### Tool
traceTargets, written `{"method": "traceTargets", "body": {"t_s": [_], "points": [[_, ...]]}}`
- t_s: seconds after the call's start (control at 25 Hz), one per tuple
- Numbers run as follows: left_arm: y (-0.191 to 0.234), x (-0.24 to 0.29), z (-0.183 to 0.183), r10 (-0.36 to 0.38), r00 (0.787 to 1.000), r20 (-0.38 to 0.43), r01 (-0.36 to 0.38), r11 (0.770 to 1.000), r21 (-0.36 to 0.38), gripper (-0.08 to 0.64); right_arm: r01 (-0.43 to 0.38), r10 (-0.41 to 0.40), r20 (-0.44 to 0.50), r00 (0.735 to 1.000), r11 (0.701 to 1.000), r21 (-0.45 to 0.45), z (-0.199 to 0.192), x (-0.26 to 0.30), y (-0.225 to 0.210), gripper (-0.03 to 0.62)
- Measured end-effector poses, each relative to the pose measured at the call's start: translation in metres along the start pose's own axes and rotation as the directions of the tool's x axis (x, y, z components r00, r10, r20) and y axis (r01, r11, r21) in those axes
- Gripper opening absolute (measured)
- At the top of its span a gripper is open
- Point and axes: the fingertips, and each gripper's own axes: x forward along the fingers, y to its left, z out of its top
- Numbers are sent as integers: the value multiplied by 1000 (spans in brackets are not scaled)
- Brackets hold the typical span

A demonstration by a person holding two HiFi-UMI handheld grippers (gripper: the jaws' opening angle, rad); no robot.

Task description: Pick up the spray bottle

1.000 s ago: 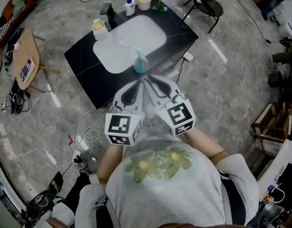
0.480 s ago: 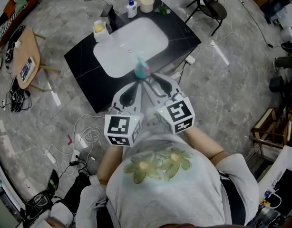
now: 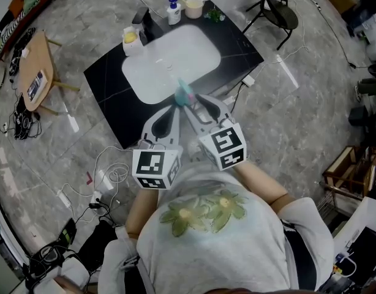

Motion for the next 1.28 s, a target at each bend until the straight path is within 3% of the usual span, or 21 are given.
{"method": "traceTargets", "body": {"t_s": [0.76,1.28], "points": [[9,20,-10,66,998,-11,-66,997,-41,8,-16,16,-136,991,1000,5,-40,37,-21,138],[17,27,-11,99,995,-21,-100,994,-35,8,-36,34,-172,985,999,-9,-53,56,-26,138]]}}
